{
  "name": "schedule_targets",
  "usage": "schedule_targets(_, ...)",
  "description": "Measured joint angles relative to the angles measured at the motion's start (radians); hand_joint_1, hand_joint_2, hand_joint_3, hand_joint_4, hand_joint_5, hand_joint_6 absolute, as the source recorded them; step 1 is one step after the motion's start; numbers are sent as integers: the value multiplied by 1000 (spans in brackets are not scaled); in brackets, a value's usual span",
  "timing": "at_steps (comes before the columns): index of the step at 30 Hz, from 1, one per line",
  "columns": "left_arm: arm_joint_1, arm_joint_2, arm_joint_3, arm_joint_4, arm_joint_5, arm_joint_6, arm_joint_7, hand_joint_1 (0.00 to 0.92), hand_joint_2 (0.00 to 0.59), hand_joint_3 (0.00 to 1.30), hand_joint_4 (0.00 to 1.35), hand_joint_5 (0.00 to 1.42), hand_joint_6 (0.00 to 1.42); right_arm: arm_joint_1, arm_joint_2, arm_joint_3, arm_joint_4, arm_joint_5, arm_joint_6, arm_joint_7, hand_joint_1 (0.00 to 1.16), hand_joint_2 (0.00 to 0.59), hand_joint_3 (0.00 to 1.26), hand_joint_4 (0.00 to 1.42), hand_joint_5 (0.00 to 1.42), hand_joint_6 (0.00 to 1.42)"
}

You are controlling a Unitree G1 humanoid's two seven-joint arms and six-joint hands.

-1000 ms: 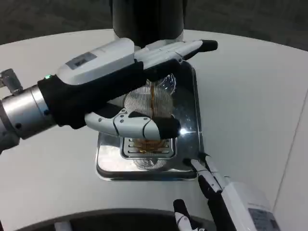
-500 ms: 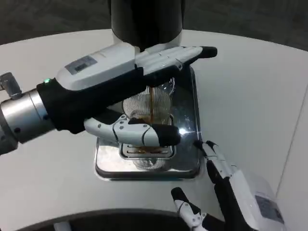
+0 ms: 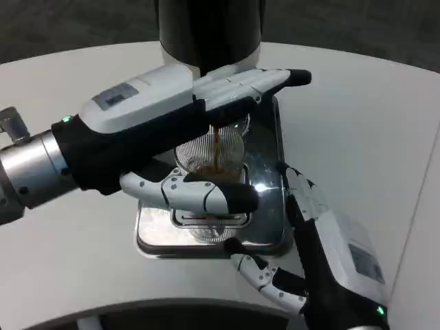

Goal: Grasp the cup under the faucet to collect the drink, then remove the cup.

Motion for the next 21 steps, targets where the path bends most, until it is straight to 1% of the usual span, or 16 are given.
schedule_targets(2, 1, 1, 0, -1, 0, 3, 2, 0, 160, 0, 0, 22, 0, -34, 8, -2, 29, 28, 2, -8, 442, 249, 0, 0, 0, 119)
schedule_targets(3, 1, 1, 0, -2, 0, 4, 3, 0, 160, 0, 0, 22, 0, -47, 8, -2, 40, 37, 2, -11, 449, 238, 0, 0, 0, 105)
schedule_targets(8, 2, 3, 0, -6, 0, 7, 5, 0, 160, 0, 0, 22, 0, -110, 9, -12, 104, 97, 2, -34, 457, 234, 0, 0, 0, 87)
schedule_targets(12, 3, 7, 0, -8, 0, 9, 6, 0, 160, 0, 0, 22, 0, -162, 11, -28, 154, 148, 8, -53, 479, 213, 0, 0, 0, 56)
schedule_targets(15, 6, 8, 0, -12, 0, 11, 10, 0, 160, 0, 0, 22, 0, -196, 13, -43, 186, 195, 21, -58, 488, 209, 0, 0, 0, 38)
schedule_targets(21, 13, 10, 0, -17, 0, 13, 14, 0, 160, 0, 0, 22, 0, -259, 24, -44, 240, 240, 32, -73, 500, 202, 0, 0, 0, 21)
